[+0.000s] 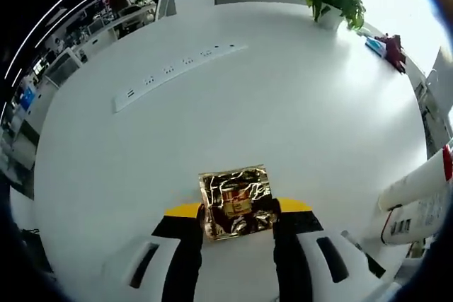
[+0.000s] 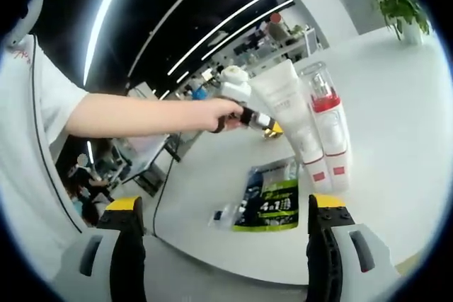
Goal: Arrange the skincare products in the storage area until every visible bottle or jar stands upright without overlapping.
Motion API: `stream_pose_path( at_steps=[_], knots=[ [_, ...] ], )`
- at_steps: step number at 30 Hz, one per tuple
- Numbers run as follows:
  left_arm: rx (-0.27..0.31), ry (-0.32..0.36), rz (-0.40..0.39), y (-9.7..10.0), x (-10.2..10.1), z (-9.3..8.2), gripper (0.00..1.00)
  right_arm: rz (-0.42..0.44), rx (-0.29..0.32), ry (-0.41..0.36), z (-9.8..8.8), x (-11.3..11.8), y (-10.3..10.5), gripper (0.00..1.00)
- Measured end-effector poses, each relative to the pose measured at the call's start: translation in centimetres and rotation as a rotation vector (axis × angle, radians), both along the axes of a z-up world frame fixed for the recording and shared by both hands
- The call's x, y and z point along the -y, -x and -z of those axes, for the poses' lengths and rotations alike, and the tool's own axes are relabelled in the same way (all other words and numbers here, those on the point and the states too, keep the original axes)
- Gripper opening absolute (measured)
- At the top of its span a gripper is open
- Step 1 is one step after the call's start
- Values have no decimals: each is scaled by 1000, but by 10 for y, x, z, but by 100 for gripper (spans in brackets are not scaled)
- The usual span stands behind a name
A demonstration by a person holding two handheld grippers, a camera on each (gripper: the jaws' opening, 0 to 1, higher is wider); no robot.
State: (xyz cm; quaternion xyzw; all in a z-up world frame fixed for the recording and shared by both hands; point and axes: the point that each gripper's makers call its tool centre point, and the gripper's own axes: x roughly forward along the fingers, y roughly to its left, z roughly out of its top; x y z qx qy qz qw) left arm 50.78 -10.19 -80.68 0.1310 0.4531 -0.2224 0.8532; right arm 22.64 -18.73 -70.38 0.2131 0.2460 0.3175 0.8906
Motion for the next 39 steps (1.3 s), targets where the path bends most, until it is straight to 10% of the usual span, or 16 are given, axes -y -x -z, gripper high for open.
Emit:
stream_pose_path(
  at_steps=[39],
  knots=[
    [165,92,118,109,-20,-78,41,-104,66,47,-9,-17,9,91]
  ],
)
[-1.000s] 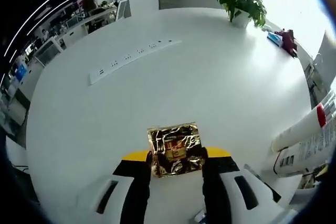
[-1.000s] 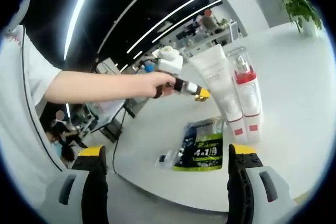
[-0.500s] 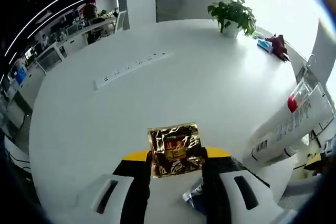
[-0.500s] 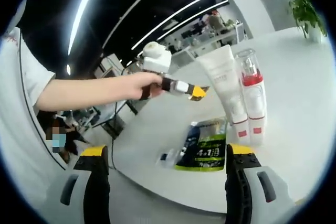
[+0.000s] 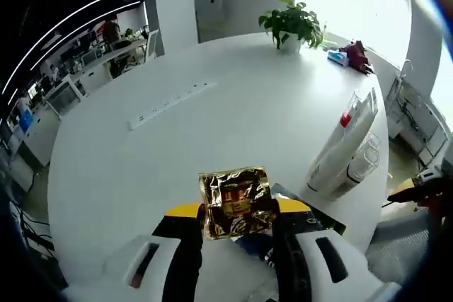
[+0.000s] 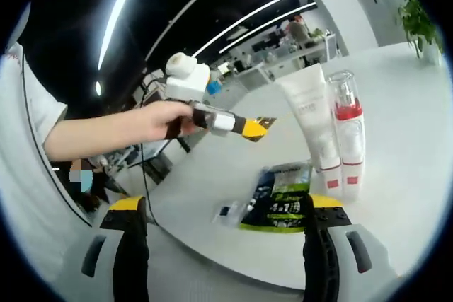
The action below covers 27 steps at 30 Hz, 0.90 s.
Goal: Arrange the skincare products in the storage area until every visible bottle or jar stands upright without overlapping.
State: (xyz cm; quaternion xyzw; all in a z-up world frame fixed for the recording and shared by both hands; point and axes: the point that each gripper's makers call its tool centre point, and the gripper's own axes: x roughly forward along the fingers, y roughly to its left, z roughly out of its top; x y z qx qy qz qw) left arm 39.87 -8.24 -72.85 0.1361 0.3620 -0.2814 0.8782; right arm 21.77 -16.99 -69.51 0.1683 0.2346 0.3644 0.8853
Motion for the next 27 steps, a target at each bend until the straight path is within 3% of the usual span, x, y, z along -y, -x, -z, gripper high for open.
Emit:
stream_pose_path(
  at_steps=[27],
  knots=[
    [57,6,75,108,2,-20,41,-2,29,-44,-8,0,0,83]
  ],
)
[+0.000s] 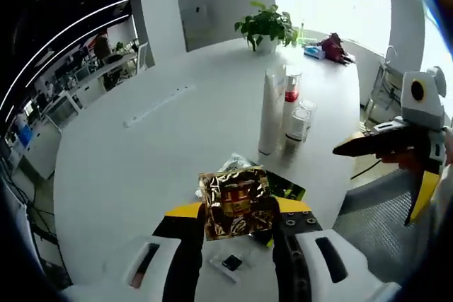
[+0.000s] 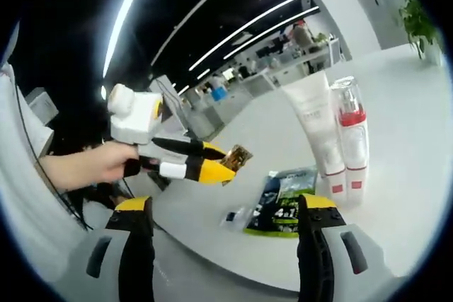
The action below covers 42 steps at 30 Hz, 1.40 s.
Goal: Arrange the skincare products in the storage area until every visible bottle or jar stands upright without overlapping.
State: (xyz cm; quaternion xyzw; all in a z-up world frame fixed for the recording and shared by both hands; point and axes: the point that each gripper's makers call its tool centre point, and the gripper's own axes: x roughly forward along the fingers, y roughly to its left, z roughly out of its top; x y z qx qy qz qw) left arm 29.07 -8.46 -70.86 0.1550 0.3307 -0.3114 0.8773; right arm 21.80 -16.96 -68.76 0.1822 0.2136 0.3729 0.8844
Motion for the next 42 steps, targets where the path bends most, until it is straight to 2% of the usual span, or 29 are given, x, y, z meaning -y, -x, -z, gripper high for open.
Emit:
stream_pose_path(
  at_steps=[7,11,15,20,23,27,33,38,42],
  knots=[
    [28,9,39,27,10,-4,41,13,-25,-47,-1,1,-1,81],
    [56,34,85,40,17,-13,41,-17,-97,-96,-1,-5,2,74],
    [79,71,90,49,21,-25,41,-4,-130,-152,-8,-7,-3,71],
    [112,78,120,61,23,-40,41,-5,-139,-197,-16,-10,-6,55],
    [134,89,116,65,23,-50,41,-35,-139,-227,-25,-23,-2,50],
    [154,91,119,68,23,-57,41,-47,-161,-295,-33,-37,2,43],
    [169,77,126,73,21,-60,41,-64,-175,-338,-40,-50,7,28],
    [172,90,131,79,23,-64,41,-64,-168,-334,-43,-49,9,2],
    [172,99,131,80,24,-65,41,-78,-148,-320,-46,-48,12,2]
  ],
)
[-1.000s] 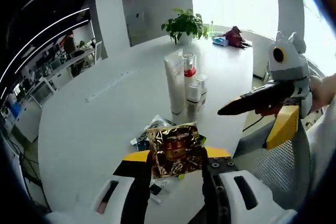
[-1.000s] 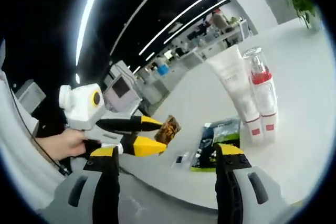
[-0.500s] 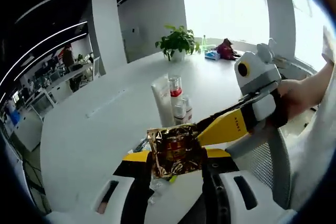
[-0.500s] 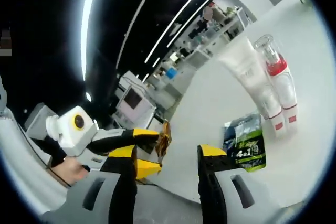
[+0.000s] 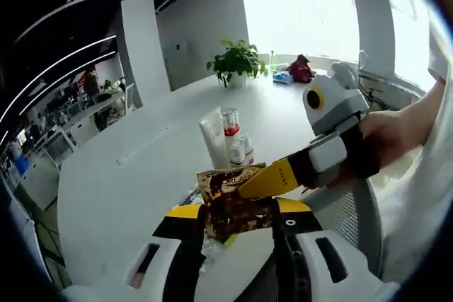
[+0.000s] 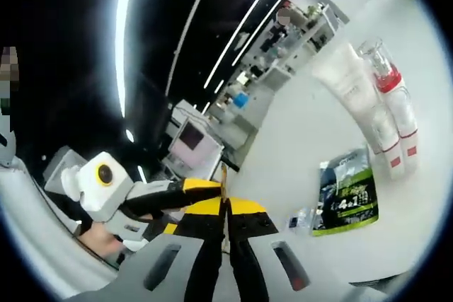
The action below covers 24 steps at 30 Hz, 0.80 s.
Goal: Arrange the skincare products in the storage area until every visible bottle or jar stands upright without overlapping.
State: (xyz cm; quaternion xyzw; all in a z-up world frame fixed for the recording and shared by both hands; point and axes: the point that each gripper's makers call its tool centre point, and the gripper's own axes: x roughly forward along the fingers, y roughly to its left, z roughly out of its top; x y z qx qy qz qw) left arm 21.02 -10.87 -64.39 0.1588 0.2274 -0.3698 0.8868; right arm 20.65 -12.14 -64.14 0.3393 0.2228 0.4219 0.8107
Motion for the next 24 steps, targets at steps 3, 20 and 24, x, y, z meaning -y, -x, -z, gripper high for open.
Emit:
stream_pose_path(
  at_steps=[3,20,24],
  knots=[
    [-3,6,9,2,0,0,43,-7,3,4,0,1,1,1],
    [-211,195,131,25,-26,-13,41,-289,51,21,-21,0,27,1],
    [-272,256,201,41,-20,-18,32,-430,80,60,-24,-8,42,1]
  ],
)
